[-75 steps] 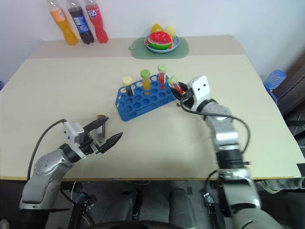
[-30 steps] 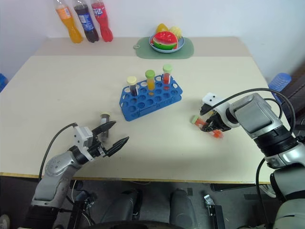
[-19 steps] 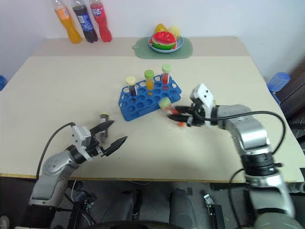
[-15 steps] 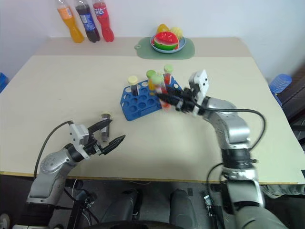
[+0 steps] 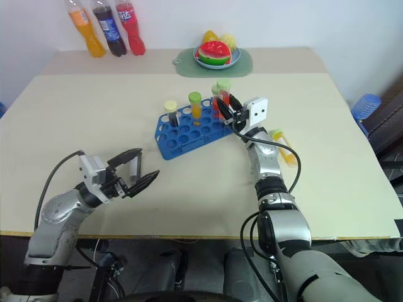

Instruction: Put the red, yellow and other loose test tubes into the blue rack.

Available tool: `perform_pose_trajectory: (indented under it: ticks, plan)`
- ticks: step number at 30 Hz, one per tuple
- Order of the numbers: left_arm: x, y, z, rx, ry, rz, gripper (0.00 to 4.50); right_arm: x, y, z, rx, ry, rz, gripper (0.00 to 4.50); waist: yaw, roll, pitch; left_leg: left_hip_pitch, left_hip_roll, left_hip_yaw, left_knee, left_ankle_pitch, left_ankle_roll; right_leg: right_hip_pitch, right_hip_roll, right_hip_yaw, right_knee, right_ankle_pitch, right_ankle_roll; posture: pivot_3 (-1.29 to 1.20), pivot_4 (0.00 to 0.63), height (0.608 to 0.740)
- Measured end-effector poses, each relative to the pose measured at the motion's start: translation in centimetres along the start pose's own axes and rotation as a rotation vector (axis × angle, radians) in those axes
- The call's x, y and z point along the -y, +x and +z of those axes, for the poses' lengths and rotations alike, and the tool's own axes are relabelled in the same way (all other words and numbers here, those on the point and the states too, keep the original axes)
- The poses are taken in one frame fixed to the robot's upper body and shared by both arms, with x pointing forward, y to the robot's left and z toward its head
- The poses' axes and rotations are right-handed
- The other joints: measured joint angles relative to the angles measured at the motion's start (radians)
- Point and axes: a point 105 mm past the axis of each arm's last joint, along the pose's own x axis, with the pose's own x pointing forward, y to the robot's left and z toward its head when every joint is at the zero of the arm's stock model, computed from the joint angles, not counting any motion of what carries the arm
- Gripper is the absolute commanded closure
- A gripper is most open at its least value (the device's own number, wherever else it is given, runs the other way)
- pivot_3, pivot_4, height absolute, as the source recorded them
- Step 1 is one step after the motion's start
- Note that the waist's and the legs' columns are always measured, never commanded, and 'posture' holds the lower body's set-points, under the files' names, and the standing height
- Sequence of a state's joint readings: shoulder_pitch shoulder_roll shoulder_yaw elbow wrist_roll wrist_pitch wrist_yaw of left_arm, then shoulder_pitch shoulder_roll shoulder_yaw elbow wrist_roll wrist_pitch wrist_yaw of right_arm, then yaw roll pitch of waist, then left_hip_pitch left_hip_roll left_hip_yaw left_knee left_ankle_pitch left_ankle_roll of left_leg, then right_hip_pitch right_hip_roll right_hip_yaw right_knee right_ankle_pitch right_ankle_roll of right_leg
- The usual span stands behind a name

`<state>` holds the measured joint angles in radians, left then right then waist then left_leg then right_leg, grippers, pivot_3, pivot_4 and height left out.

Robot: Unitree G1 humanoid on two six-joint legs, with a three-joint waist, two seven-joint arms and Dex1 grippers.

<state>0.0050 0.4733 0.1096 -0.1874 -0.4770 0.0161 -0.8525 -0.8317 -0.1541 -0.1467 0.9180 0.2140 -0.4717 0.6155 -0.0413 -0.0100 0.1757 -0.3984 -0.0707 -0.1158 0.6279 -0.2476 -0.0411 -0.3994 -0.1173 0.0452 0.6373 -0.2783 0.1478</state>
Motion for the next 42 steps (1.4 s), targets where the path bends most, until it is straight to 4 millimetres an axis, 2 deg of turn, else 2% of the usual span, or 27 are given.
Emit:
perform_pose_trajectory:
  ticks: [2,11,19,22,24,26,28,31,37,40,42]
  plan:
    - [0.2,0.0,0.2,0.005,-0.008,-0.003,0.00,0.1,-0.3,-0.6,-0.013,0.004,-0.010,3.75,-0.004,0.000,0.000,0.000,0.000,0.000,0.000,0.000,0.000,0.000,0.000,0.000,0.001,0.000,0.000,0.00,0.150,0.740]
    - [0.5,0.1,0.5,0.002,-0.015,-0.011,0.00,-0.1,-0.3,-0.9,0.003,0.010,-0.015,3.75,-0.008,0.000,0.000,0.002,0.000,0.001,0.000,0.000,0.001,-0.003,0.001,0.002,0.009,-0.001,-0.001,0.00,0.150,0.740]
    - [0.5,-0.1,0.4,-0.021,-0.017,-0.016,0.00,-0.3,0.6,-1.3,-0.020,0.013,-0.055,3.75,-0.009,0.000,0.000,0.004,0.000,0.002,0.000,0.000,0.000,-0.003,0.001,0.002,0.010,-0.001,-0.001,0.00,0.150,0.740]
    - [0.6,-0.2,0.3,-0.024,-0.020,-0.015,0.00,-0.3,0.3,-2.4,-0.068,0.024,-0.070,3.75,-0.008,0.000,0.000,0.004,0.000,0.002,0.000,0.000,0.000,-0.003,0.001,0.003,0.010,-0.001,-0.001,0.00,0.150,0.740]
    - [0.6,-0.2,0.3,-0.024,-0.020,-0.015,0.00,-0.3,0.3,-2.5,-0.070,0.027,-0.069,3.75,-0.009,0.000,0.000,0.004,0.000,0.002,0.000,0.000,0.000,-0.002,0.001,0.003,0.010,-0.001,-0.001,0.00,0.150,0.740]
    - [0.6,-0.2,0.3,-0.024,-0.020,-0.015,0.00,-0.3,0.3,-2.4,-0.068,0.028,-0.068,2.67,-0.009,0.000,0.000,0.004,0.000,0.002,0.000,0.000,0.000,-0.002,0.001,0.003,0.010,-0.001,-0.001,0.00,0.150,0.740]
    - [0.6,-0.2,0.3,-0.024,-0.020,-0.016,0.00,-0.2,0.1,-2.5,-0.071,0.031,-0.067,1.88,-0.009,0.000,0.000,0.004,0.000,0.002,0.000,0.000,0.000,-0.002,0.001,0.003,0.010,-0.001,-0.001,0.00,0.150,0.740]
    - [0.6,-0.1,0.3,-0.020,-0.019,-0.016,0.00,-0.3,0.1,-2.4,-0.062,0.008,-0.060,0.37,-0.009,0.001,0.000,0.004,0.000,0.002,0.000,0.000,0.000,-0.003,0.001,0.003,0.010,-0.001,-0.001,0.00,0.150,0.740]
    - [0.7,0.2,0.1,-0.007,-0.032,-0.019,0.00,0.1,-0.8,-0.8,-0.013,-0.112,0.004,0.37,-0.003,0.001,0.000,0.004,0.000,0.002,0.000,0.000,0.000,-0.003,0.001,0.003,0.010,-0.001,-0.001,0.00,0.150,0.740]
    - [0.5,0.4,-0.2,-0.004,-0.034,-0.025,0.00,0.6,-2.3,0.6,-0.008,-0.175,0.069,0.37,0.000,0.001,0.000,0.004,0.000,0.002,0.000,0.000,0.001,-0.002,0.000,0.003,0.009,-0.001,-0.001,0.00,0.150,0.740]
    - [0.5,0.8,-0.3,0.003,-0.041,-0.034,0.00,0.8,-4.0,1.2,-0.059,-0.210,0.117,0.37,0.003,0.001,0.000,0.003,0.000,0.002,0.000,0.000,0.001,-0.002,0.000,0.003,0.009,-0.001,-0.001,0.00,0.150,0.740]
